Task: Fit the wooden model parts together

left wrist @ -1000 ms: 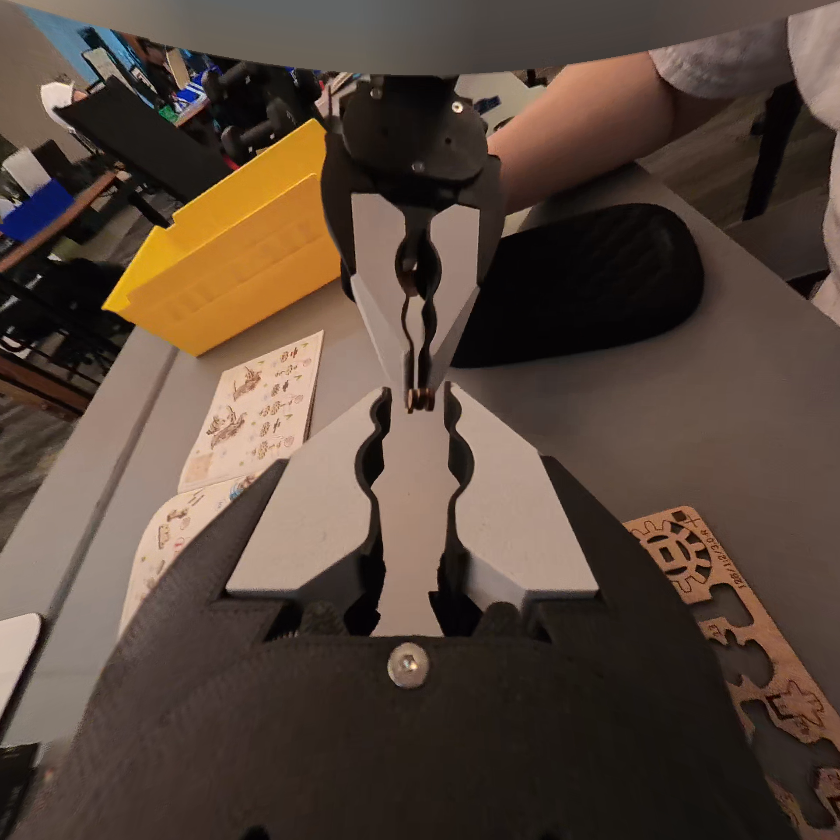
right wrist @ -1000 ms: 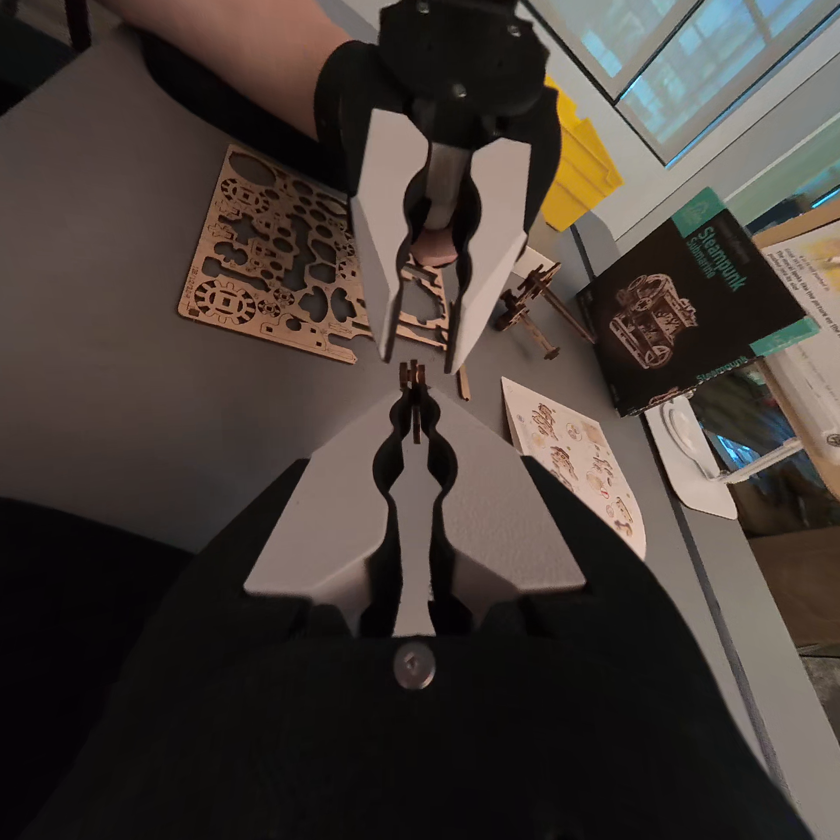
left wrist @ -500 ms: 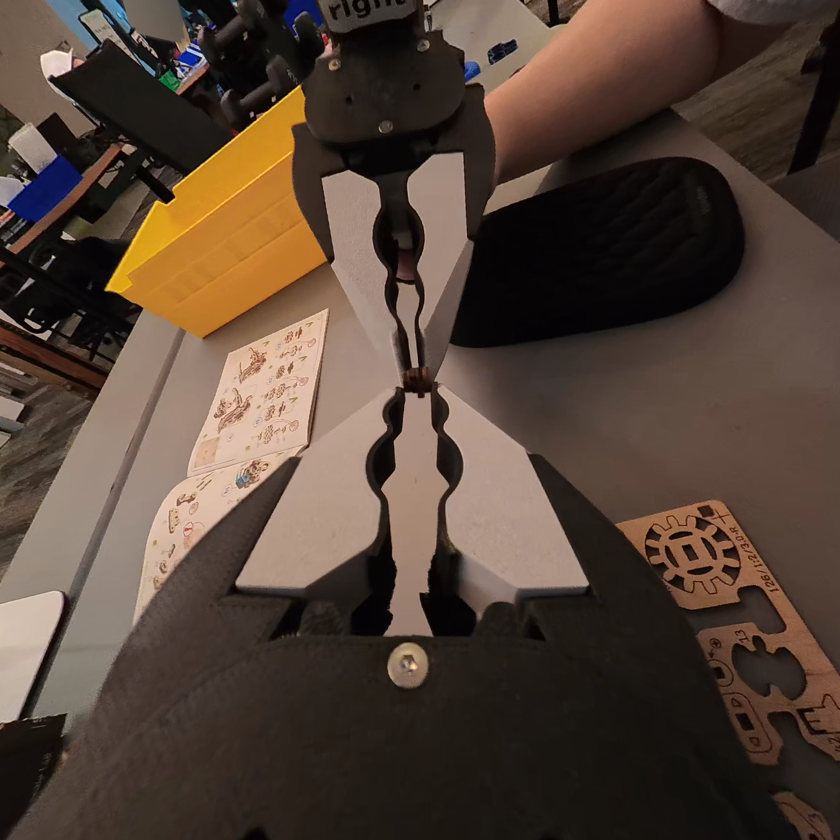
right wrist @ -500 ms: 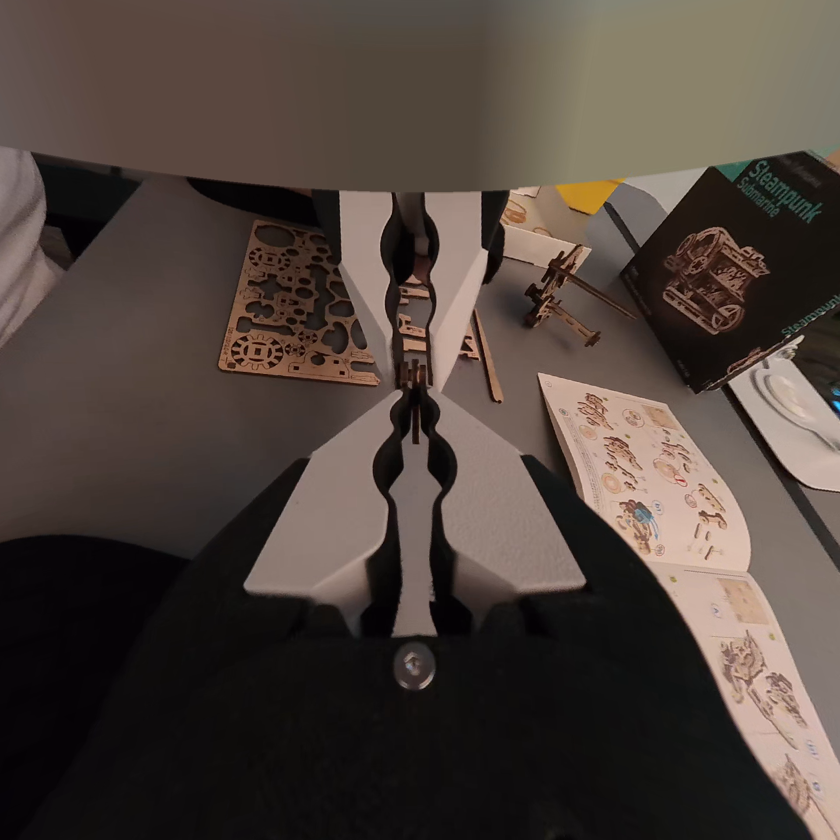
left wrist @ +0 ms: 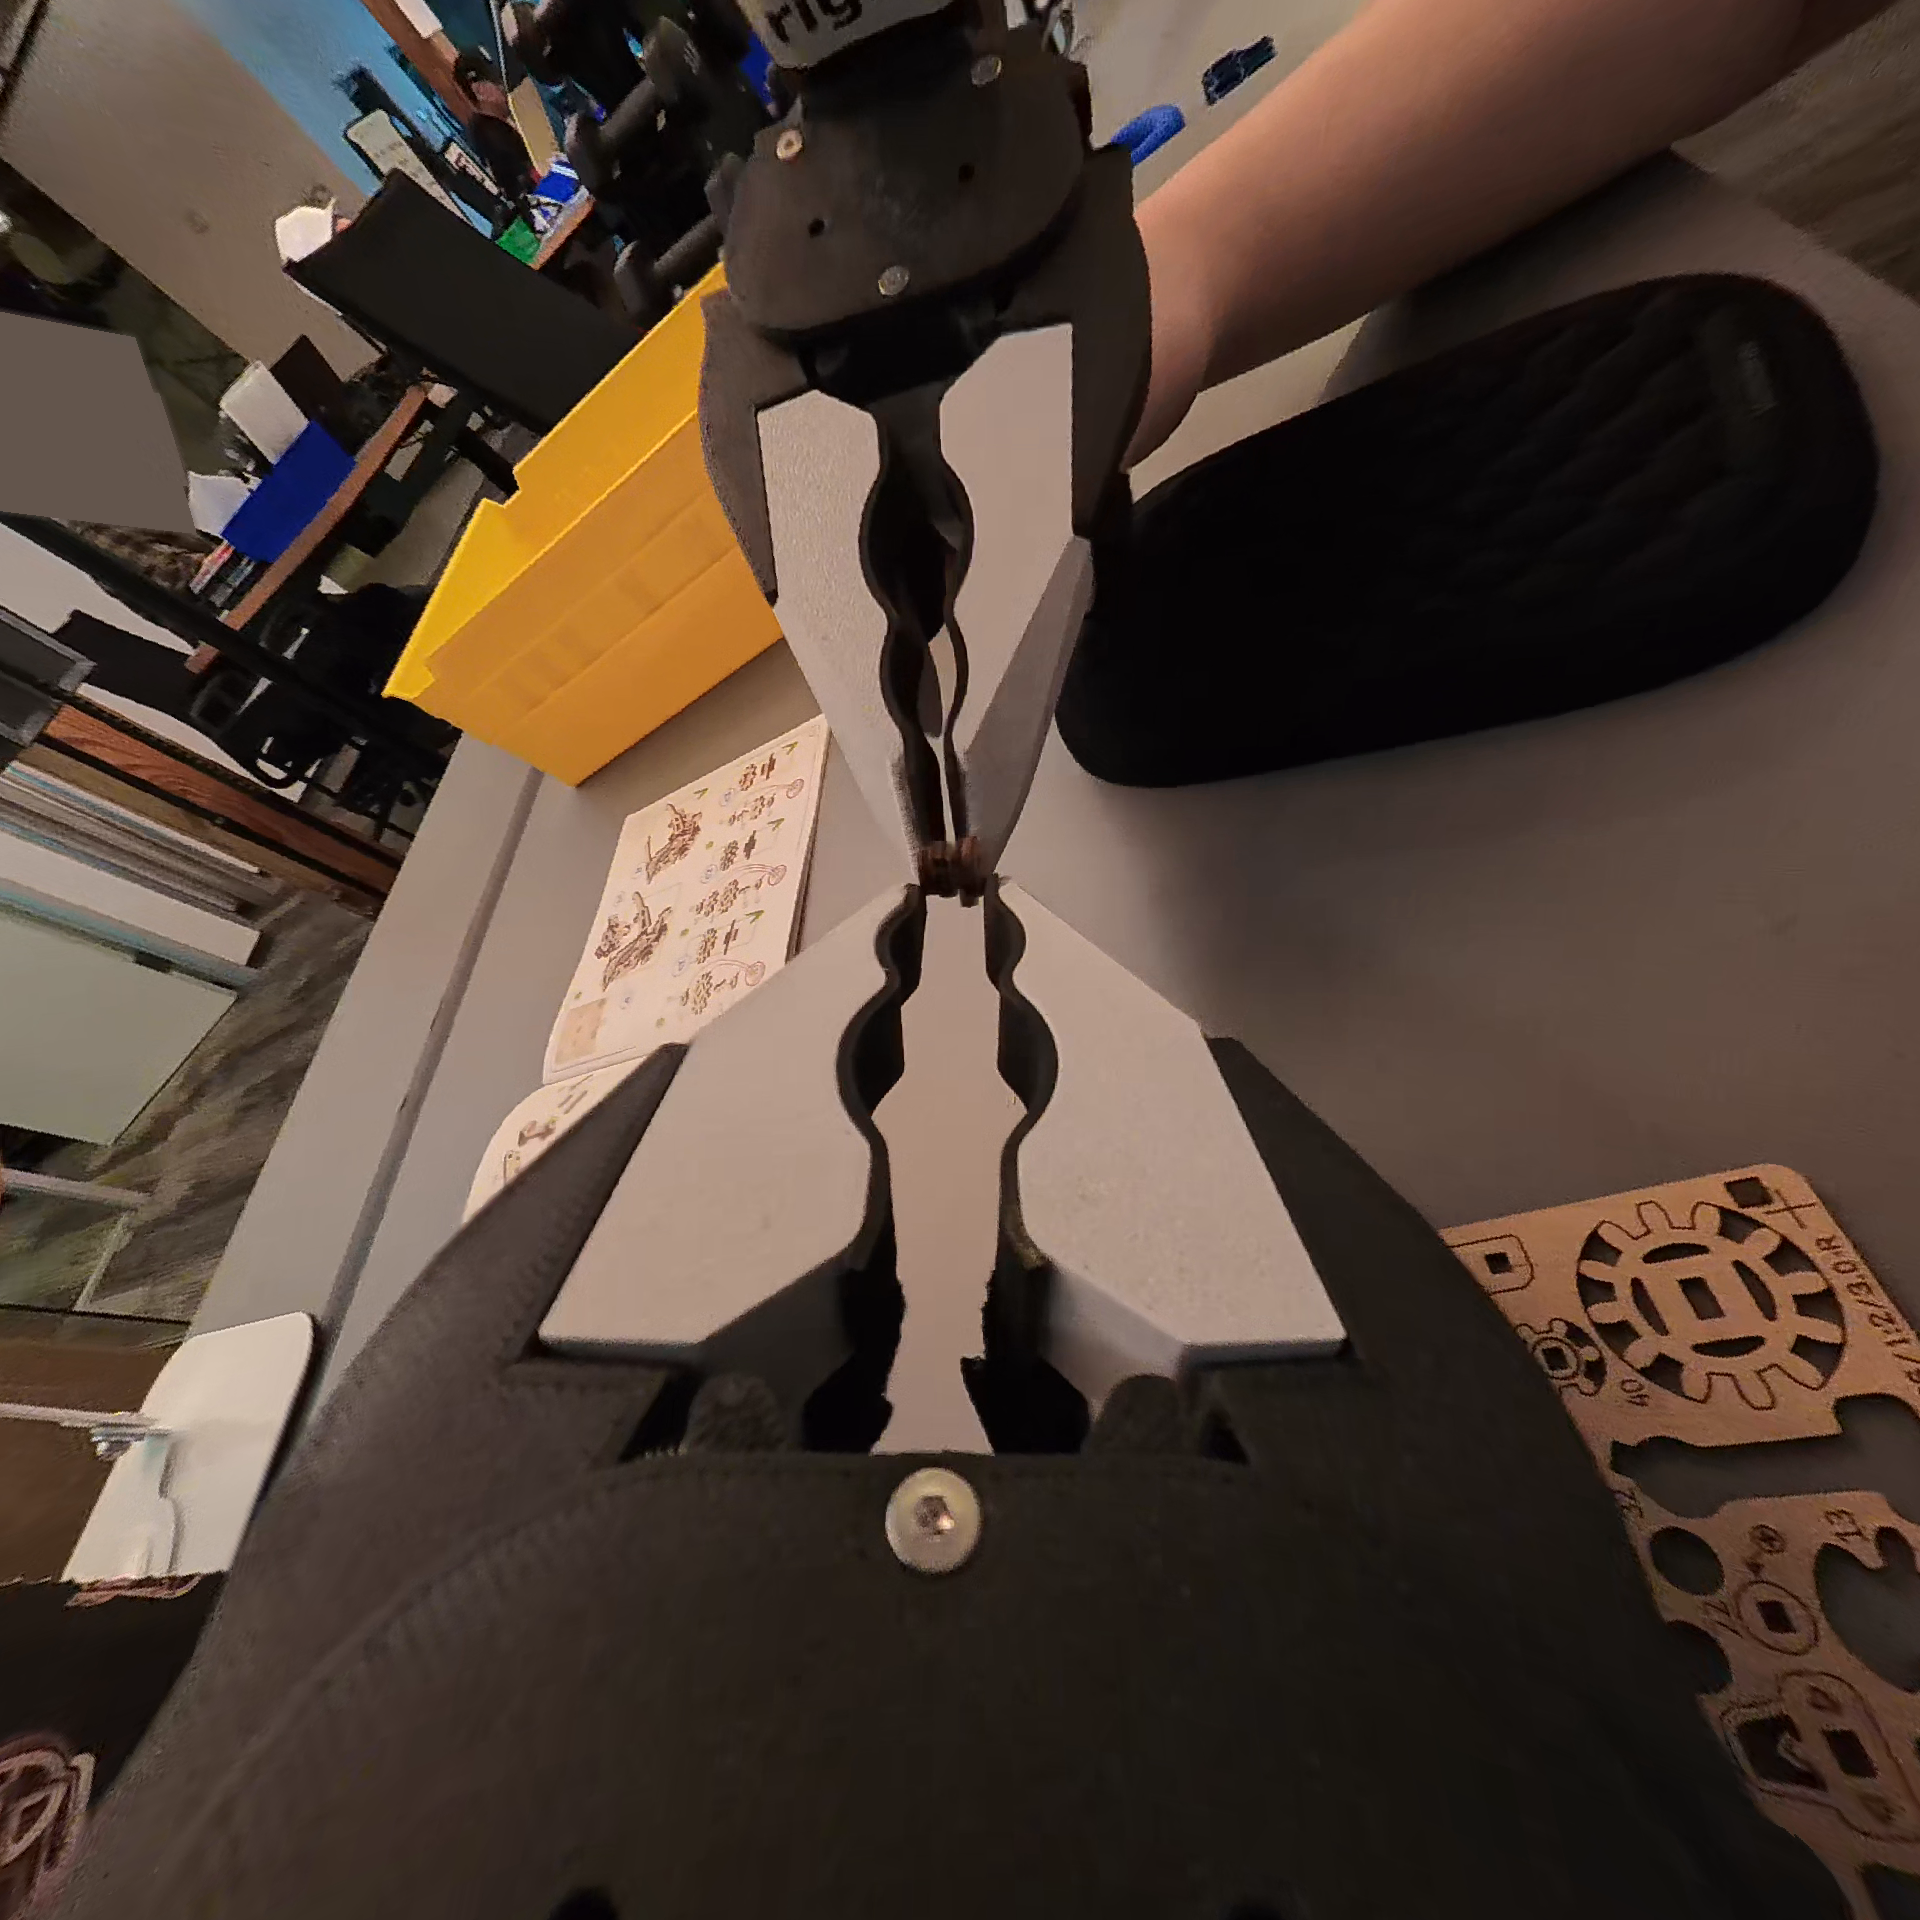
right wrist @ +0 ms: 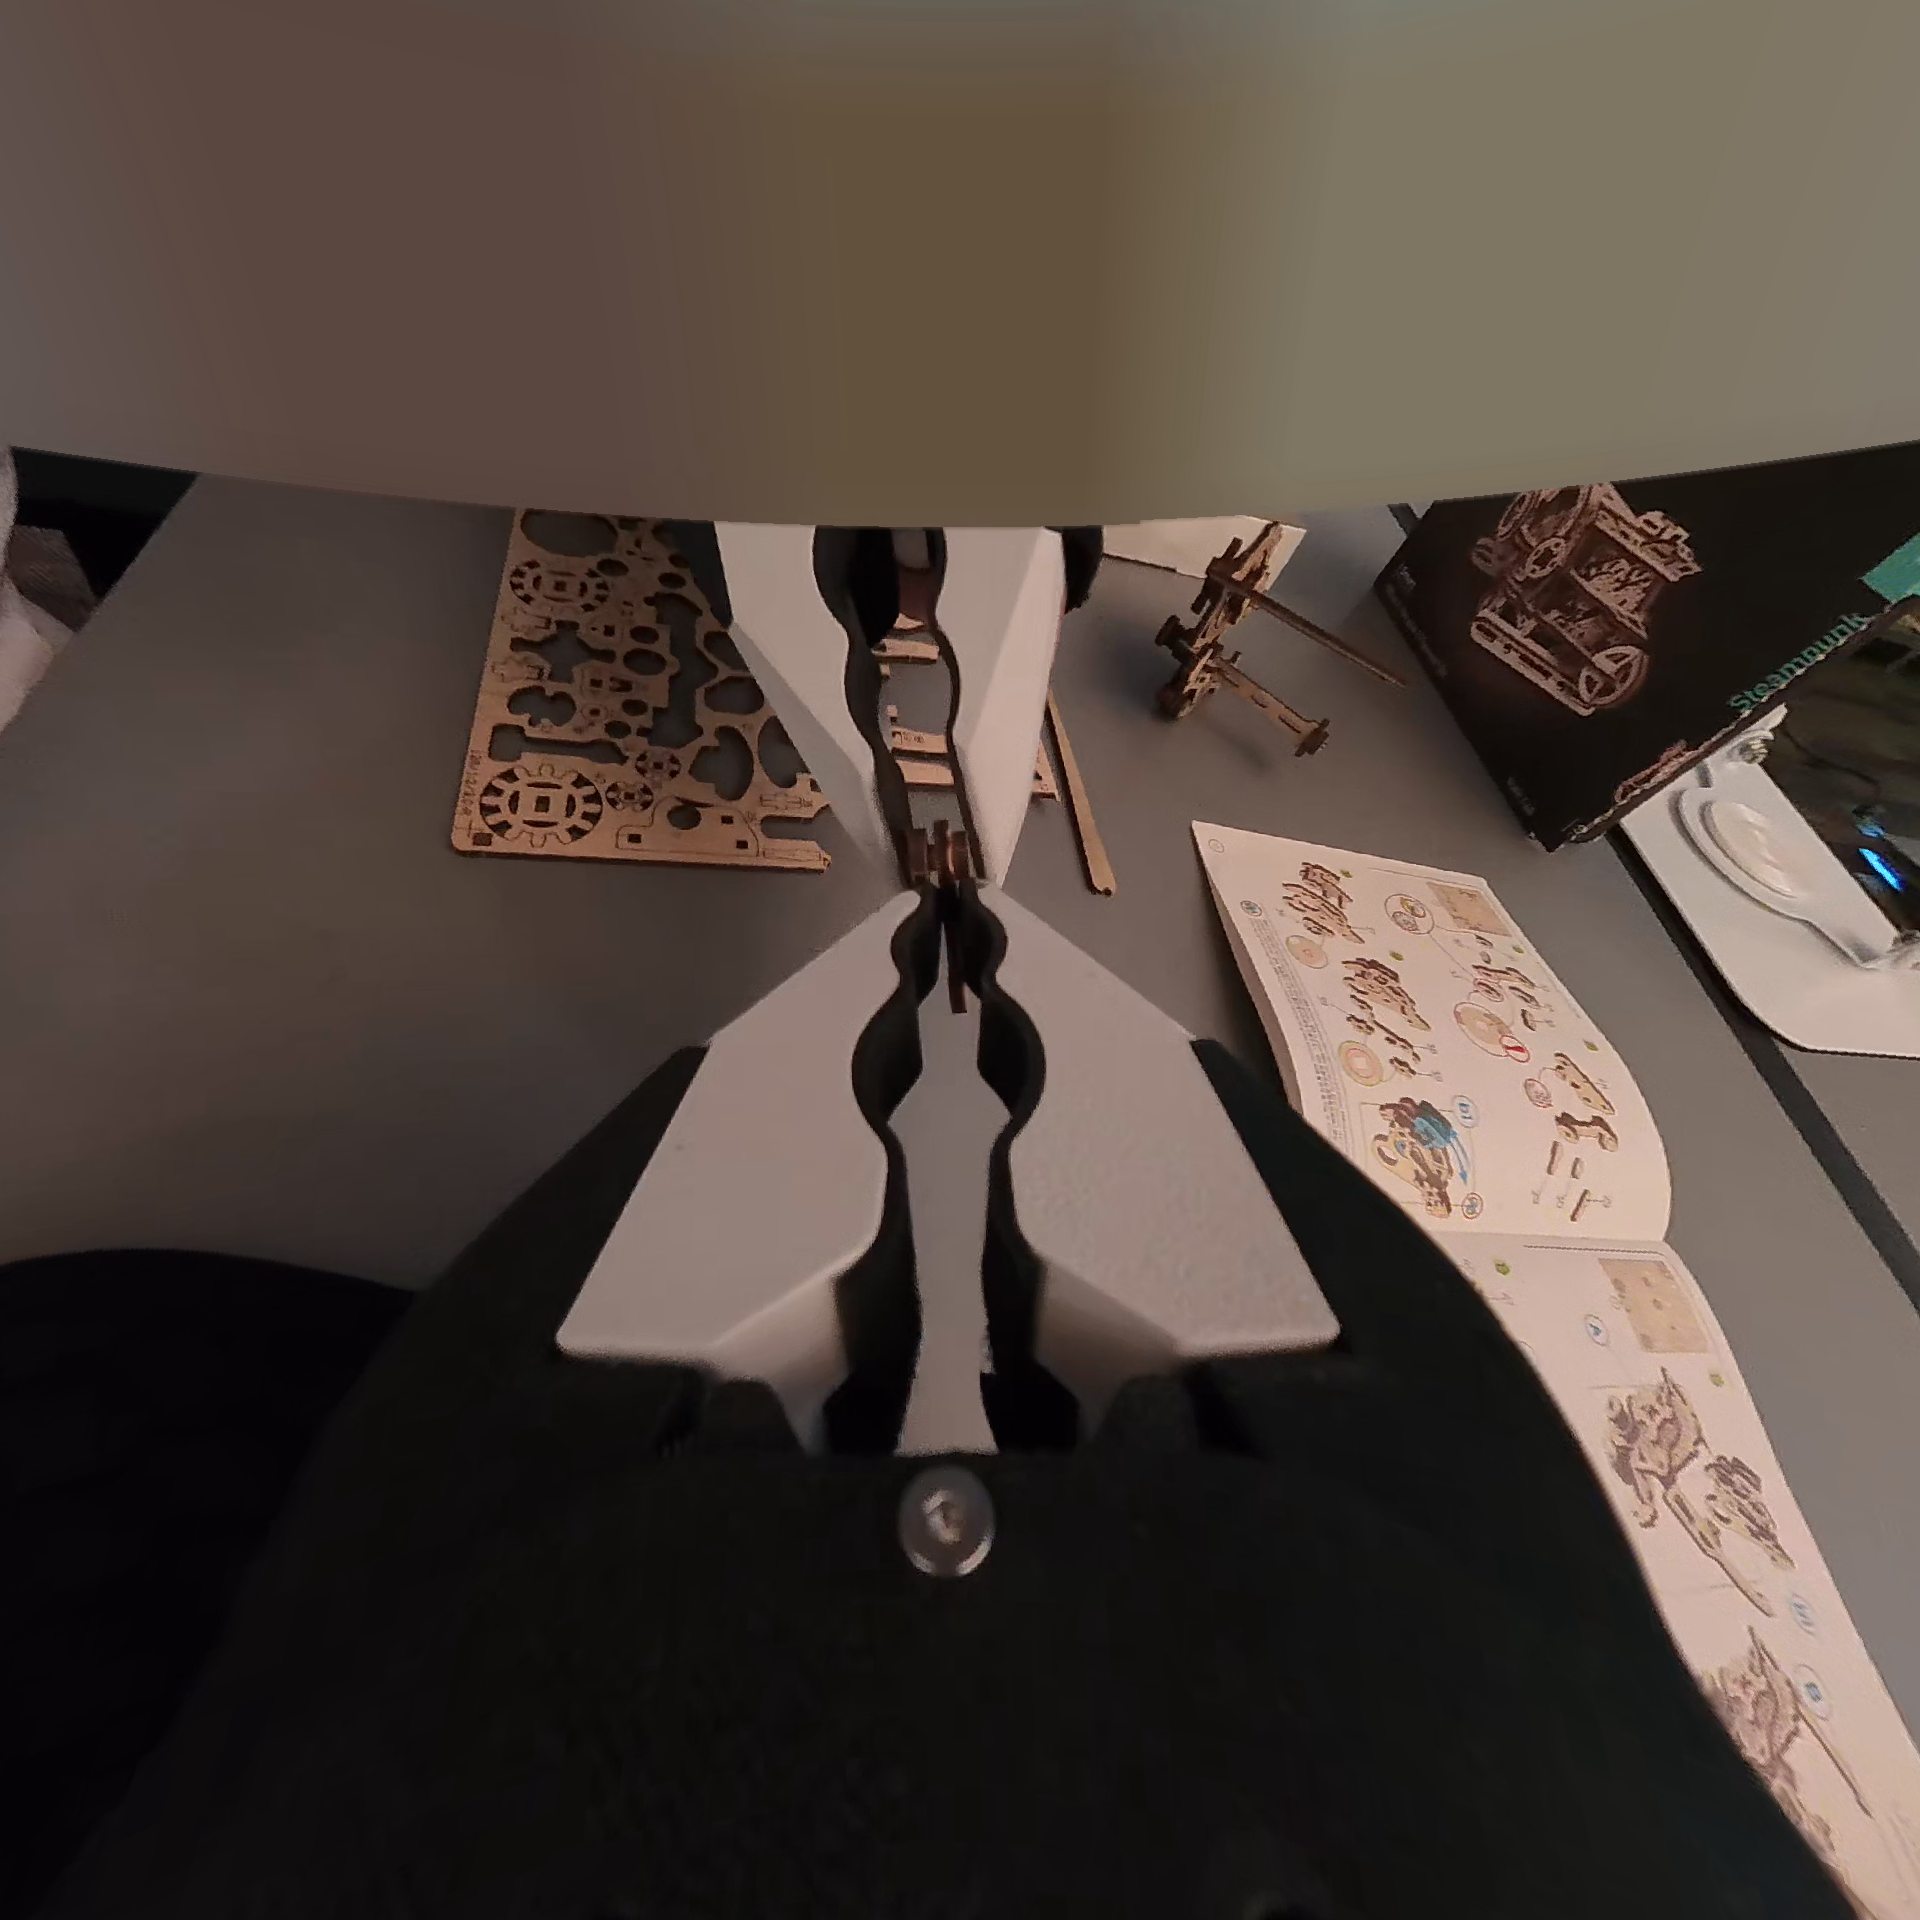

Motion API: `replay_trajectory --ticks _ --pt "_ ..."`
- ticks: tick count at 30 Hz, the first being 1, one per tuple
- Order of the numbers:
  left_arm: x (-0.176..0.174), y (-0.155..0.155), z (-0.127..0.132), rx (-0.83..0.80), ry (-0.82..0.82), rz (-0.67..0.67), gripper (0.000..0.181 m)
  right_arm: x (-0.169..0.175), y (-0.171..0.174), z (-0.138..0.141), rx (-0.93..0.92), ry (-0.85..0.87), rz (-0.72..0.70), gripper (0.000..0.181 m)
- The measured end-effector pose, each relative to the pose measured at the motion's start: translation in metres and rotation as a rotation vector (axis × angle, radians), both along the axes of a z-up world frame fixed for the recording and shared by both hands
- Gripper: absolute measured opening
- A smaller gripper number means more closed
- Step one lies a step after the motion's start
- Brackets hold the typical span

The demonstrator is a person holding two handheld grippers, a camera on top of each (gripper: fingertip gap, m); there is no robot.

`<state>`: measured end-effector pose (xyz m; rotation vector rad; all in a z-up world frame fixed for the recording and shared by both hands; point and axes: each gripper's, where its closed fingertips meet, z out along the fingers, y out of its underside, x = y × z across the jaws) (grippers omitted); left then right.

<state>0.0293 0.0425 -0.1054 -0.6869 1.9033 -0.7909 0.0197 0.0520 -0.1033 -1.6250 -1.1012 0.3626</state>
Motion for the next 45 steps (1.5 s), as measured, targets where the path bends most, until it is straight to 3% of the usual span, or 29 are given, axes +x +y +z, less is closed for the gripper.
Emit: replay_trajectory --ticks 15,19,23,30,45 --pt "-0.003 -0.002 0.002 -0.01 0.002 -0.017 0.009 0.0 0.001 -0.003 -0.013 -0.032 -0.019 0.002" --pt "-0.004 -0.005 0.019 -0.112 -0.058 -0.042 0.008 0.005 0.004 -0.005 0.003 -0.053 -0.037 0.003" --pt "-0.006 -0.005 0.03 -0.19 -0.096 -0.064 0.008 0.0 0.0 0.0 0.02 -0.013 -0.007 0.015" --pt "-0.006 -0.006 0.024 -0.155 -0.082 -0.066 0.009 -0.001 -0.009 0.03 0.096 0.092 0.033 0.015" --pt "-0.01 -0.009 0.009 -0.15 0.034 -0.082 0.009 -0.003 -0.011 0.01 0.005 0.058 0.075 0.008"
